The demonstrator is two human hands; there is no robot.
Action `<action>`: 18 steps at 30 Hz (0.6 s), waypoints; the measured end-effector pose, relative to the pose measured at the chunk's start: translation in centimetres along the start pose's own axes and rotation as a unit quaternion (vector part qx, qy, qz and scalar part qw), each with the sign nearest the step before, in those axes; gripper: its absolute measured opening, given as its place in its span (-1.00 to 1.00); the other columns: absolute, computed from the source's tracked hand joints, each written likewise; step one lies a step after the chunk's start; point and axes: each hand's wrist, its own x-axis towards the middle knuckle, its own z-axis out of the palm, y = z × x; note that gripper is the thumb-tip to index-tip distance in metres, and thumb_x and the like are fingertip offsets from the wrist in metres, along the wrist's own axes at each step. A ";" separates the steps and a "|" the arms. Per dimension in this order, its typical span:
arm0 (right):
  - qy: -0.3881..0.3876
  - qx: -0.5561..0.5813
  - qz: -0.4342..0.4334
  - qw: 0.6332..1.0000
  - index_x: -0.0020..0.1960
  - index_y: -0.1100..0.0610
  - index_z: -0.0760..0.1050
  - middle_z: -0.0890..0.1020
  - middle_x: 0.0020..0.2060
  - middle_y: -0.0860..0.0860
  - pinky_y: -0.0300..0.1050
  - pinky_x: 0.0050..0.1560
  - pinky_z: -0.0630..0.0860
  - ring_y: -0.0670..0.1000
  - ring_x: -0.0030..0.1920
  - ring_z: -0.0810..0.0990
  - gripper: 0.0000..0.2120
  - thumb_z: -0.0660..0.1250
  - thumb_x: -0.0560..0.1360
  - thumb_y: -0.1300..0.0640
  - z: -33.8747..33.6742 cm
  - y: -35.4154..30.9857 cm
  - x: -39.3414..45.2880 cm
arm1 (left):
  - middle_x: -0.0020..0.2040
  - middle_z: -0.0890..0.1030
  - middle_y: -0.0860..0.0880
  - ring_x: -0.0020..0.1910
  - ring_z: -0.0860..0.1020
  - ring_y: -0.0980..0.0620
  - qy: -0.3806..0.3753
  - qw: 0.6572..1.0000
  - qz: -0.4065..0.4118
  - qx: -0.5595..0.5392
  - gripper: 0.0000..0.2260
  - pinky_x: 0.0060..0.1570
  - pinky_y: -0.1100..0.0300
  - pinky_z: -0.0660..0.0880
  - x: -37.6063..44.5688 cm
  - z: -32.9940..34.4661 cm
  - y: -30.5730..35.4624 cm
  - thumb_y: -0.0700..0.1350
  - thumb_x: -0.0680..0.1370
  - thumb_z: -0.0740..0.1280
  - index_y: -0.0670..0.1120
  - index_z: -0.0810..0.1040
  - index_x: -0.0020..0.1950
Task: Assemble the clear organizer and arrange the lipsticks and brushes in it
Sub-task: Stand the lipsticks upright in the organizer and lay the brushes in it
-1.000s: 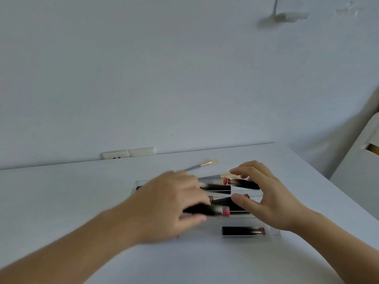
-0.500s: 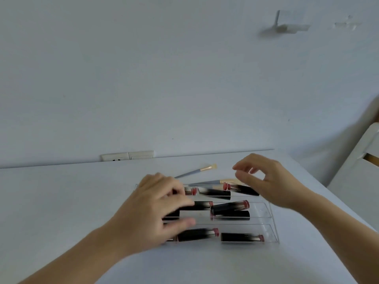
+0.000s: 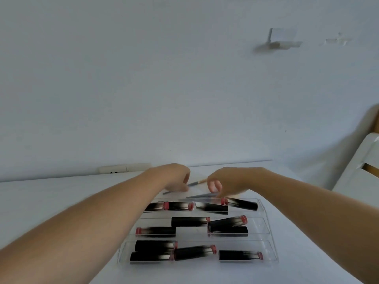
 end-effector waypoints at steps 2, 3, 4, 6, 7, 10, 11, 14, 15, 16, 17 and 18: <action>0.008 0.008 -0.010 1.000 0.01 -0.04 0.54 0.53 -0.12 -0.20 -0.19 -0.06 0.48 -0.12 -0.10 0.53 -0.95 0.35 0.56 0.02 0.3 0.4 0.1 | 0.09 0.56 0.00 -0.01 0.51 -0.04 -0.015 1.000 0.009 0.014 -0.90 -0.09 0.13 0.42 0.1 0.0 0.0 -0.02 0.63 0.28 -0.02 0.49 0.07; 0.007 0.010 -0.014 1.000 -0.02 -0.04 0.53 0.52 -0.14 -0.21 -0.22 -0.12 0.43 -0.15 -0.14 0.50 -0.98 0.33 0.56 0.04 0.4 0.5 0.1 | 0.03 0.55 -0.03 -0.08 0.49 -0.06 -0.025 0.999 0.011 0.029 -0.93 -0.17 0.14 0.39 0.1 0.0 0.1 -0.06 0.64 0.25 -0.04 0.47 0.03; 0.005 0.009 -0.017 1.000 -0.05 -0.05 0.51 0.50 -0.16 -0.20 -0.23 -0.17 0.38 -0.16 -0.17 0.47 -0.97 0.31 0.57 0.04 0.5 0.6 0.0 | -0.01 0.53 -0.06 -0.14 0.45 -0.08 -0.034 0.998 0.013 0.048 -0.93 -0.25 0.14 0.34 -0.1 0.0 0.2 -0.09 0.65 0.21 -0.05 0.45 0.01; 0.002 0.007 -0.020 1.000 -0.08 -0.05 0.51 0.51 -0.17 -0.15 -0.21 -0.20 0.37 -0.13 -0.21 0.45 -0.93 0.30 0.57 0.01 0.6 0.8 0.0 | -0.01 0.55 -0.09 -0.16 0.46 -0.10 -0.041 0.996 0.011 0.078 -0.87 -0.29 0.12 0.33 -0.7 -0.1 0.3 -0.12 0.67 0.15 -0.10 0.46 0.03; 0.004 0.005 -0.019 1.000 -0.08 -0.03 0.53 0.53 -0.15 -0.12 -0.18 -0.18 0.39 -0.10 -0.21 0.46 -0.91 0.31 0.57 -0.01 0.6 0.9 -0.1 | 0.02 0.57 -0.08 -0.14 0.49 -0.09 -0.035 0.996 0.008 0.077 -0.85 -0.25 0.11 0.37 -1.1 -0.3 0.3 -0.14 0.68 0.13 -0.11 0.48 0.09; 0.022 0.012 -0.009 1.000 -0.04 -0.02 0.59 0.57 -0.16 -0.09 -0.13 -0.14 0.43 -0.08 -0.20 0.49 -0.84 0.33 0.56 -0.08 0.4 1.3 -0.7 | -0.01 0.53 0.00 -0.13 0.50 -0.01 0.041 0.999 0.015 0.003 -0.89 -0.14 0.08 0.44 -3.0 -1.6 -0.1 -0.13 0.71 0.12 0.00 0.43 0.10; 0.030 0.018 -0.004 0.999 -0.04 -0.03 0.60 0.57 -0.18 -0.11 -0.15 -0.16 0.43 -0.09 -0.22 0.49 -0.84 0.33 0.56 -0.09 0.3 1.6 -1.2 | -0.03 0.51 0.04 -0.15 0.50 0.00 0.081 0.996 0.029 -0.025 -0.89 -0.15 0.08 0.43 -3.9 -2.1 -0.2 -0.10 0.71 0.12 0.04 0.41 0.06; 0.075 0.055 0.010 0.996 -0.05 -0.05 0.60 0.57 -0.28 -0.11 -0.17 -0.24 0.40 -0.11 -0.28 0.50 -0.87 0.32 0.58 -0.07 -0.4 2.5 -3.2 | -0.07 0.45 0.17 -0.10 0.46 0.08 0.208 0.970 0.116 -0.037 -0.89 -0.09 0.15 0.42 -7.6 -2.6 0.3 -0.03 0.70 0.12 0.09 0.39 0.01; 0.096 0.070 0.014 0.993 -0.06 -0.07 0.59 0.57 -0.30 -0.11 -0.17 -0.24 0.40 -0.10 -0.29 0.50 -0.87 0.31 0.59 -0.06 -0.6 2.7 -4.0 | -0.08 0.43 0.20 -0.09 0.44 0.12 0.246 0.956 0.158 -0.035 -0.89 -0.08 0.21 0.39 -9.0 -2.2 0.7 -0.01 0.69 0.12 0.09 0.42 0.03; 0.119 0.088 0.018 0.989 -0.08 -0.08 0.58 0.57 -0.31 -0.11 -0.16 -0.24 0.40 -0.09 -0.29 0.50 -0.87 0.30 0.59 -0.07 -0.9 2.9 -4.9 | -0.09 0.42 0.21 -0.10 0.42 0.16 0.278 0.938 0.204 -0.032 -0.86 -0.08 0.27 0.36 -10.3 -1.8 1.2 0.01 0.67 0.12 0.06 0.46 0.05; 0.141 0.111 0.022 0.984 -0.09 -0.11 0.58 0.58 -0.32 -0.11 -0.17 -0.24 0.41 -0.10 -0.30 0.50 -0.87 0.30 0.59 -0.07 -1.0 2.9 -5.9 | -0.08 0.43 0.19 -0.10 0.41 0.17 0.297 0.923 0.244 -0.031 -0.82 -0.07 0.31 0.34 -11.5 -1.2 1.7 0.01 0.66 0.13 0.03 0.51 0.06; 0.161 0.136 0.024 0.977 -0.11 -0.13 0.58 0.59 -0.33 -0.12 -0.20 -0.25 0.40 -0.13 -0.31 0.49 -0.87 0.31 0.58 -0.07 -1.1 2.8 -7.0 | -0.08 0.46 0.16 -0.10 0.41 0.16 0.307 0.911 0.275 -0.028 -0.79 -0.05 0.33 0.32 -12.5 -0.5 2.2 0.01 0.65 0.15 -0.01 0.55 0.06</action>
